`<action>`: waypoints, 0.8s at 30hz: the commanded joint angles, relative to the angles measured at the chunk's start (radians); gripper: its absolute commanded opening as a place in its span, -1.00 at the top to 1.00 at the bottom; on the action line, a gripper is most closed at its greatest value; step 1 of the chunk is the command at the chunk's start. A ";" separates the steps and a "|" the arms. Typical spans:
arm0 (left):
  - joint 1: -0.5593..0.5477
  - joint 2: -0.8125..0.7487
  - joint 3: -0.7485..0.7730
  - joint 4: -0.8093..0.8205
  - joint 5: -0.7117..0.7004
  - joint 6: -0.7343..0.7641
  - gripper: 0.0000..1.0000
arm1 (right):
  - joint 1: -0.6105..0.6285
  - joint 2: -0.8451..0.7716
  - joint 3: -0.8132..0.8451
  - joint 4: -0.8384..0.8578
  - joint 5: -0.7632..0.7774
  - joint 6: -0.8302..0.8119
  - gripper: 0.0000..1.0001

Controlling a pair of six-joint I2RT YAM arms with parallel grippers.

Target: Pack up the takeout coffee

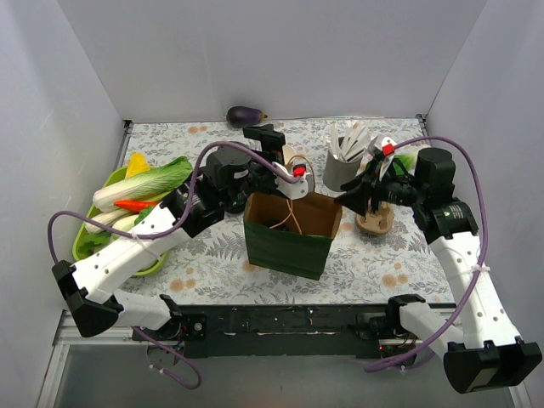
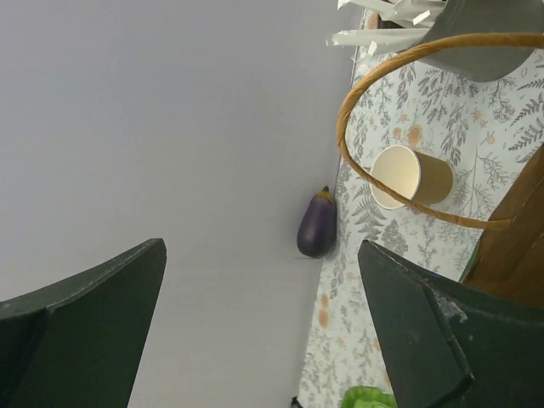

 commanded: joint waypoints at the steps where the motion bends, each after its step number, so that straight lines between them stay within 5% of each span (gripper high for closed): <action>1: -0.001 -0.047 -0.023 -0.026 -0.098 -0.191 -0.96 | -0.002 0.057 0.077 0.208 0.151 0.026 -0.01; 5: 0.057 -0.082 -0.068 0.055 -0.149 -0.286 -0.96 | -0.002 0.125 0.092 0.355 0.312 0.006 0.05; 10: 0.221 0.011 0.215 -0.126 -0.102 -0.687 -0.96 | -0.003 0.240 0.117 0.399 0.331 -0.103 0.13; 16: 0.384 0.029 0.273 -0.271 0.093 -0.990 -0.96 | -0.002 0.333 0.138 0.421 0.350 -0.163 0.12; 21: 0.594 0.056 0.274 -0.371 0.474 -1.200 -0.96 | -0.003 0.388 0.181 0.384 0.354 -0.186 0.12; 24: 0.606 0.009 0.158 -0.300 0.474 -1.283 -0.96 | -0.003 0.415 0.222 0.332 0.347 -0.209 0.13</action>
